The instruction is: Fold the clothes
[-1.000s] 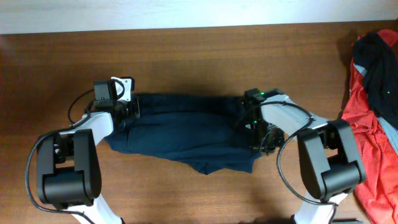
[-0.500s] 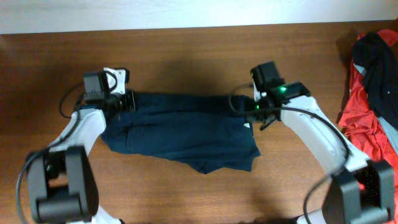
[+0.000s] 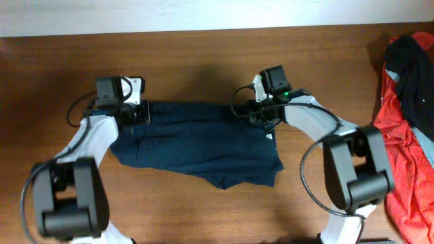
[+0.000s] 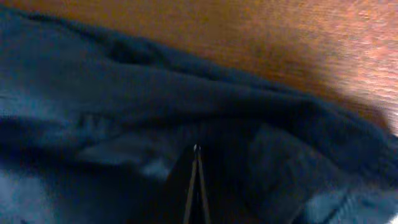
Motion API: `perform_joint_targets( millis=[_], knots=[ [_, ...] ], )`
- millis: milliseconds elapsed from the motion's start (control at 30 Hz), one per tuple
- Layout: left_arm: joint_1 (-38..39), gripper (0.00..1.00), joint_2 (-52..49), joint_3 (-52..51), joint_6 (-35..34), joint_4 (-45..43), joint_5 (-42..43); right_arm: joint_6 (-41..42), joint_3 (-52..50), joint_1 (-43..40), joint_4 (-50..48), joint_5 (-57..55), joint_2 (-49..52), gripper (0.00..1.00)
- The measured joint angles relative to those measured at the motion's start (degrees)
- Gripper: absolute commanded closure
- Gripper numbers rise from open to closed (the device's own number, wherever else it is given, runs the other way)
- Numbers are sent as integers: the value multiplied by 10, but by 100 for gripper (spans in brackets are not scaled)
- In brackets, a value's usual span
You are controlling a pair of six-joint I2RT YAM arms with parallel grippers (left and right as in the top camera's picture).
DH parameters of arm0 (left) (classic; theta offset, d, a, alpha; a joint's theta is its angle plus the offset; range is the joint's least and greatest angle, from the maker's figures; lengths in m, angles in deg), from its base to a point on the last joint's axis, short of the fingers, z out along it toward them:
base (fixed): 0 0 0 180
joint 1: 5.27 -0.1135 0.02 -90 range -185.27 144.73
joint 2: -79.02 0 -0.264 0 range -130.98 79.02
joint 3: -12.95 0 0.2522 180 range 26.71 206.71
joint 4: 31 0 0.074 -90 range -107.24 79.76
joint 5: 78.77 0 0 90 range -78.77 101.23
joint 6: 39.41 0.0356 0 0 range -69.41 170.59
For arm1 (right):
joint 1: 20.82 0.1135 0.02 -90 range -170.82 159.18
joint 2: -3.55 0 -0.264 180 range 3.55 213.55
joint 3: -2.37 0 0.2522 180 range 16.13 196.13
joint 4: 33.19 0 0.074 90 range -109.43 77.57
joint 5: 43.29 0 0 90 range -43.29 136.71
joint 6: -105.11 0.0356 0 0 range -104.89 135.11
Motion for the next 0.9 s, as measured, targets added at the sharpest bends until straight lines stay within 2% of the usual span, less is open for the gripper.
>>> perform_joint_targets(
  millis=[100,300,633,900],
  knots=[
    [0,91,-45,0,0,-5,0,4,0,0,14,-26,3,96],
    [-1,90,-49,2,0,-11,3,16,0,-13,76,-131,3,96],
    [4,90,-51,2,0,-19,9,21,5,-69,112,-192,3,96],
    [3,89,-51,2,0,-19,12,10,58,-109,216,-202,1,96]
  ],
)
